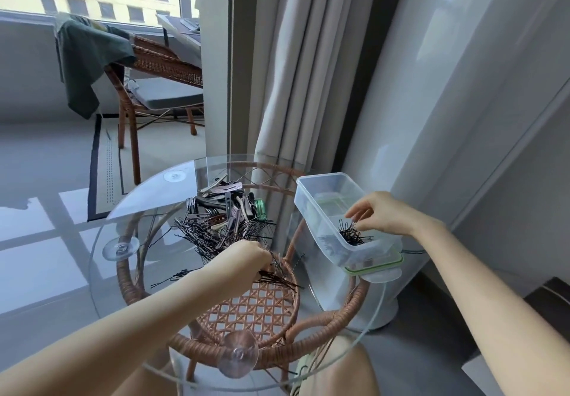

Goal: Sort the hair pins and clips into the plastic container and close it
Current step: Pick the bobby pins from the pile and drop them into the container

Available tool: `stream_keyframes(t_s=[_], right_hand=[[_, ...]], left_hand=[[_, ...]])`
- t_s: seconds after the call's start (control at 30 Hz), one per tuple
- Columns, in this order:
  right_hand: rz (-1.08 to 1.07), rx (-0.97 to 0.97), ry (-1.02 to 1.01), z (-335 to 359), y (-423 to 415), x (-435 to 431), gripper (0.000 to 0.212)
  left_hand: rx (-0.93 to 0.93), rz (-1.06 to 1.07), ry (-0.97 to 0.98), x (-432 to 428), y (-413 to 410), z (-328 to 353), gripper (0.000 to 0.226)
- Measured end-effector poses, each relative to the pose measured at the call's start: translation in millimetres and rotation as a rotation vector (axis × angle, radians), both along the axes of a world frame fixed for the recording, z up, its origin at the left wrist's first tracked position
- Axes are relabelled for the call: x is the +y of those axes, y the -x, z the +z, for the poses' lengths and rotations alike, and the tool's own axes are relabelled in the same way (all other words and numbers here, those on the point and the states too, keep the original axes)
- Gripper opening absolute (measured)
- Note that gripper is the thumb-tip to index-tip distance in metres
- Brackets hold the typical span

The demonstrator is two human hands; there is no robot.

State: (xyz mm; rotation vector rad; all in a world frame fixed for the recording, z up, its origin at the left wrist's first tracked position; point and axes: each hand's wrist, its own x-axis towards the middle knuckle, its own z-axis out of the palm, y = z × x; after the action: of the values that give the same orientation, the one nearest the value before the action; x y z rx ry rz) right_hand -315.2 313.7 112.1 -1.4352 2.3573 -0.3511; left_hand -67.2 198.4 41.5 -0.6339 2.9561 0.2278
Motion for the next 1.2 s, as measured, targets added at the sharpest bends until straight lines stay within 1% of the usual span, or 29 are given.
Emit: stream_keyframes(t_s=[0.07, 0.17, 0.23, 0.3, 0.4, 0.57, 0.63, 0.77, 0.87, 0.97, 1.03, 1.07, 1.13, 1.2], right_hand=[[-0.040, 0.084, 0.091, 2.2, -7.1, 6.7, 0.022], [-0.054, 0.132, 0.192, 5.9, -23.8, 17.7, 0.017], [-0.046, 0.157, 0.238, 8.6, -34.9, 25.0, 0.016], [-0.035, 0.176, 0.269, 10.1, -42.6, 31.3, 0.014], [-0.031, 0.177, 0.329, 11.8, -48.3, 38.9, 0.013], [-0.078, 0.138, 0.491, 13.6, -44.3, 45.9, 0.010], [-0.088, 0.126, 0.521, 14.8, -40.7, 48.4, 0.009], [-0.124, 0.114, 0.541, 15.3, -30.4, 55.9, 0.007], [-0.168, 0.094, 0.571, 14.3, -18.9, 63.8, 0.007], [-0.214, 0.062, 0.590, 11.3, -8.4, 72.4, 0.007], [-0.241, 0.032, 0.592, 7.4, -4.5, 77.5, 0.009], [-0.248, 0.019, 0.587, 5.2, -3.7, 79.5, 0.009], [-0.252, 0.005, 0.570, 1.0, -3.5, 82.1, 0.011], [-0.245, 0.012, 0.548, -2.8, -4.2, 83.4, 0.012]], left_hand=[[-0.034, -0.030, 0.038, 4.8, 1.8, 1.7, 0.022], [-0.048, -0.049, 0.053, 8.3, 2.0, 4.7, 0.023], [-0.065, -0.036, 0.029, 5.7, 0.7, 9.2, 0.024], [-0.077, 0.007, -0.017, -1.0, -0.3, 16.4, 0.020], [0.022, 0.070, -0.098, -13.8, 1.5, 32.2, 0.016], [0.241, 0.088, -0.149, -24.8, 14.2, 69.1, 0.014], [0.306, 0.085, -0.177, -24.4, 22.4, 84.1, 0.015], [0.382, 0.075, -0.231, -19.1, 48.7, 110.0, 0.012], [0.429, 0.049, -0.311, -6.4, 82.0, 122.0, 0.014], [0.416, 0.009, -0.369, 15.8, 124.1, 120.6, 0.014], [0.355, -0.016, -0.372, 28.8, 151.0, 114.3, 0.011], [0.310, -0.022, -0.362, 33.7, 162.9, 110.5, 0.014], [0.199, -0.035, -0.284, 40.5, 184.1, 99.0, 0.027], [0.047, -0.032, -0.167, 41.8, 201.4, 82.6, 0.025]])
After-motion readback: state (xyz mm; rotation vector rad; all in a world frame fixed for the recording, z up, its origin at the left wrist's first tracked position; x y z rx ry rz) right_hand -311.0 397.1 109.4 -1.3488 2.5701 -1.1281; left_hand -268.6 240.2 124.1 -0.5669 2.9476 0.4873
